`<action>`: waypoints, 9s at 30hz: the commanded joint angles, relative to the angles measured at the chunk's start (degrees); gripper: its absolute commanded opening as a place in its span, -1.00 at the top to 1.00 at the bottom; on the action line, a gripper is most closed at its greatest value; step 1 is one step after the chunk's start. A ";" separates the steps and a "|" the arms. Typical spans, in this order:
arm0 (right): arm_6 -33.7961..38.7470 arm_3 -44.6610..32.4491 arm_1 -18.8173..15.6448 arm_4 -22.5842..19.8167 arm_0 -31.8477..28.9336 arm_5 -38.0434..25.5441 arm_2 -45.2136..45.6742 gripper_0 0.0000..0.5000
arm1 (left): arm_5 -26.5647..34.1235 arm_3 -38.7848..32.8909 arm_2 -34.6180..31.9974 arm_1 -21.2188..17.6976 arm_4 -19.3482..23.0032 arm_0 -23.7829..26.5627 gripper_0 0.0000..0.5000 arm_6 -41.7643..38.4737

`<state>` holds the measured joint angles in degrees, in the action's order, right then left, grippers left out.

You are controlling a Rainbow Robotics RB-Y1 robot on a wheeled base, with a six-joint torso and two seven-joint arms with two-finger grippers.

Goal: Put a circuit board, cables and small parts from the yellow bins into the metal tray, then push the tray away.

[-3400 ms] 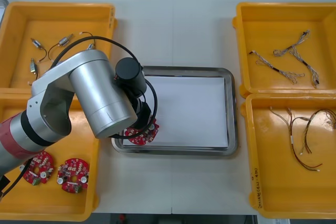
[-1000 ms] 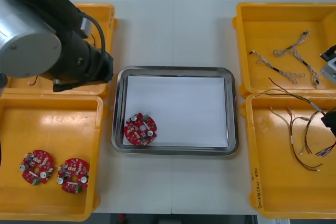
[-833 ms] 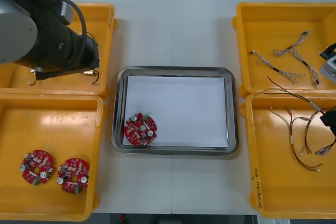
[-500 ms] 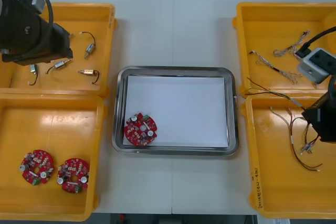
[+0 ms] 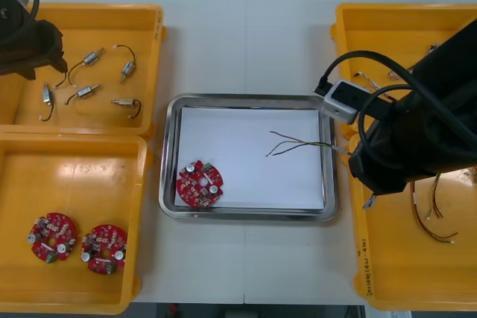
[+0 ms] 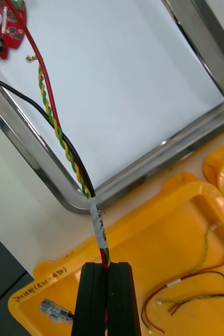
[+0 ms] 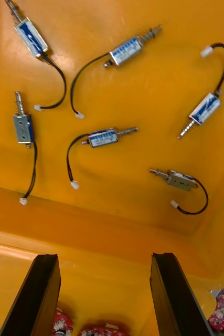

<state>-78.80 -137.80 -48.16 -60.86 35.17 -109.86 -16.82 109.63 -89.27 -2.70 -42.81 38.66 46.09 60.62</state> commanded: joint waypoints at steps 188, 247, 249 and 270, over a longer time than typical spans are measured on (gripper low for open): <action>-30.72 67.75 3.34 31.41 16.33 7.99 35.98 -1.00 | -14.97 0.41 30.73 21.19 -10.45 1.45 0.99 -7.80; -38.36 99.75 9.93 30.09 20.64 39.63 27.02 -1.00 | 0.37 -14.88 12.37 9.94 0.54 2.51 -1.00 -14.12; -38.45 100.63 9.93 29.57 20.64 40.07 27.02 -1.00 | 0.37 -14.88 11.31 8.88 0.80 2.95 -1.00 -14.12; -39.77 103.53 9.93 27.19 18.62 42.71 25.79 0.91 | 0.37 7.80 0.41 3.87 -3.51 10.42 -1.00 -5.51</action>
<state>-116.98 -34.85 -38.58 -33.11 53.80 -67.56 10.60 109.51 -83.08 0.43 -36.24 36.07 52.94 50.66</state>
